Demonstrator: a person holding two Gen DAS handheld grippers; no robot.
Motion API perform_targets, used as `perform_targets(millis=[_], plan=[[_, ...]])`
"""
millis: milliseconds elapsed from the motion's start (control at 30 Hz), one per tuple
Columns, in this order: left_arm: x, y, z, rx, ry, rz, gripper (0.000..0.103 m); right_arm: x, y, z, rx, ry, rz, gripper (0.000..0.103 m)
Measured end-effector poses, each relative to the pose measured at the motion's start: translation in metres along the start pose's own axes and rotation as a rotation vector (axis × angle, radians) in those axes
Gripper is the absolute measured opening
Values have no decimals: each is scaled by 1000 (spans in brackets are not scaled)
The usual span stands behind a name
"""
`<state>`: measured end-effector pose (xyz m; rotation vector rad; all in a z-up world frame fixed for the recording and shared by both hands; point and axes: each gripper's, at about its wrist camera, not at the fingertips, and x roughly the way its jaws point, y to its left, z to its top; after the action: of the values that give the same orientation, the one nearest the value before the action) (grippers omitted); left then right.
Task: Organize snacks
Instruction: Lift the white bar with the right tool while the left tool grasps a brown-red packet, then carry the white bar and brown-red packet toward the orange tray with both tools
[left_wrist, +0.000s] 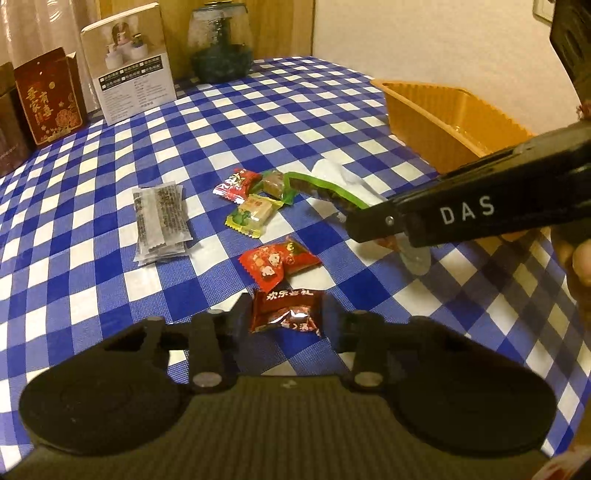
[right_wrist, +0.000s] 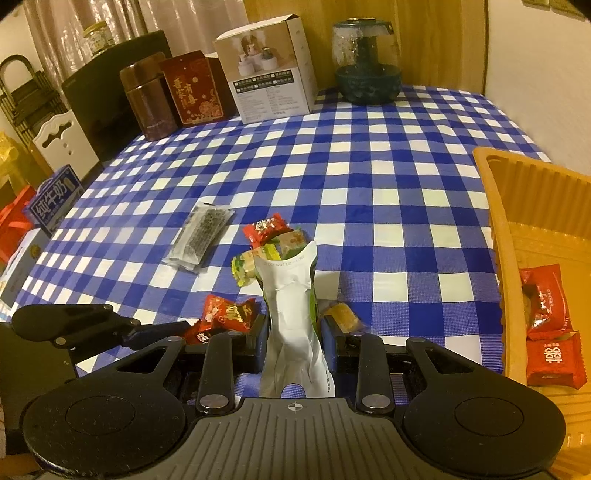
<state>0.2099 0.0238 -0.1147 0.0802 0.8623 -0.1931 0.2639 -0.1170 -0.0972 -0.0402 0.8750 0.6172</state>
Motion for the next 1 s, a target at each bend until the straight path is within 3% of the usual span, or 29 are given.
perform_targets(millis=[667, 1000], plan=[[-28, 1, 12, -62, -50, 6, 33, -38, 1, -1, 10, -97, -18, 31], [-44, -11, 31, -84, -103, -20, 33, -61, 1, 0, 14, -144, -74, 31]])
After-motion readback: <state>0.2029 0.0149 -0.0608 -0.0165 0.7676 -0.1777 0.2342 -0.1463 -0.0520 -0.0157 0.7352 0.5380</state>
